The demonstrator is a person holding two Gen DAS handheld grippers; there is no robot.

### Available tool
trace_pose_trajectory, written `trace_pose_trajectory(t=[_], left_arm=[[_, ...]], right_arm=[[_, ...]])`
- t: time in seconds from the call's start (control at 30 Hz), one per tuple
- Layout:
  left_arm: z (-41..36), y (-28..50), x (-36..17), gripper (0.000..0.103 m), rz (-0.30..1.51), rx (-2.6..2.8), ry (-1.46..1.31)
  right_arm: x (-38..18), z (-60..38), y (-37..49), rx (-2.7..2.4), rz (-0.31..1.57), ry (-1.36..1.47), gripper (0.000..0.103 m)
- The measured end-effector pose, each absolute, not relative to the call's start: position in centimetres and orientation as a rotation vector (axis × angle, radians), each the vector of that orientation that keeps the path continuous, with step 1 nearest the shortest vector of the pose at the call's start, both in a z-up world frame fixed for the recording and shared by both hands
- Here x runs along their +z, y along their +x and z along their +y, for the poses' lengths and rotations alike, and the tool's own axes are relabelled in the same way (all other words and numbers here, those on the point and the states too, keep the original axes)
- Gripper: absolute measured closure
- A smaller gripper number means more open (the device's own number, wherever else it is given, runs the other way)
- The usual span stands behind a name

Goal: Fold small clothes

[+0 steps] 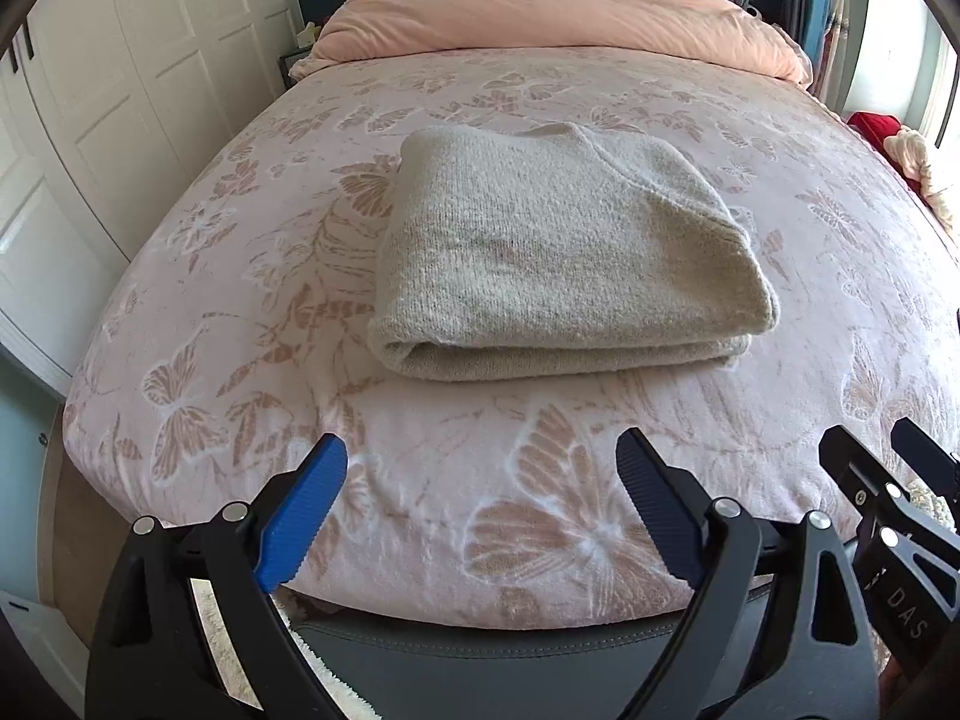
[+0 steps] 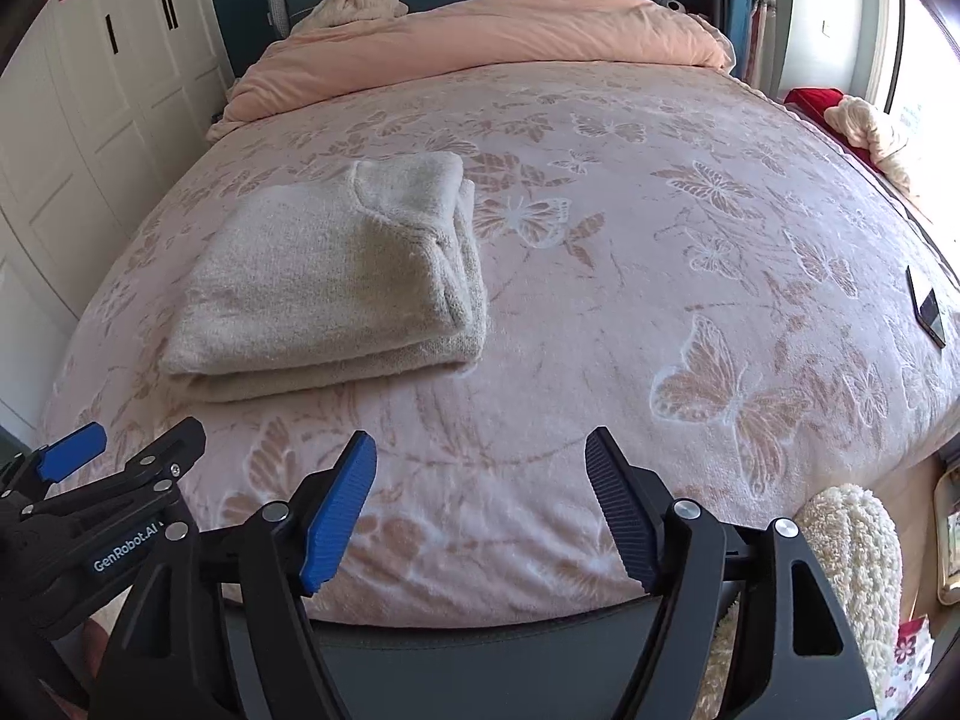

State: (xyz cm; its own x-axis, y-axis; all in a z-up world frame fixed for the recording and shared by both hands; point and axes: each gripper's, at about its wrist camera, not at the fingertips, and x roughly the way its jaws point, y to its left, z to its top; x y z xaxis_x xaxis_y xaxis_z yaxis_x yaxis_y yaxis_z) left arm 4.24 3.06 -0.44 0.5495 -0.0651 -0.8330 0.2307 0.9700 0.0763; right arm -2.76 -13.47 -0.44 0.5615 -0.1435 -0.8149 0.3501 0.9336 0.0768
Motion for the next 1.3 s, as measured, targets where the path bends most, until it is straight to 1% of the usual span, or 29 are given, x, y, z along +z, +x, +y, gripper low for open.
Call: trace_pose_trajectory(t=[0.57,1.3], left_arm=[[2.9,1.0,0.2,0.014,0.868,-0.105,0.227],[3.6,0.9,0.0,0.016,0.887,-0.094,0.217]], right_arm=[[-0.4,-11.6,-4.7,-0.3,0.929,0.225,0.031],[-0.4,-10.8,-4.8,-0.306,0.933,0.205,0.031]])
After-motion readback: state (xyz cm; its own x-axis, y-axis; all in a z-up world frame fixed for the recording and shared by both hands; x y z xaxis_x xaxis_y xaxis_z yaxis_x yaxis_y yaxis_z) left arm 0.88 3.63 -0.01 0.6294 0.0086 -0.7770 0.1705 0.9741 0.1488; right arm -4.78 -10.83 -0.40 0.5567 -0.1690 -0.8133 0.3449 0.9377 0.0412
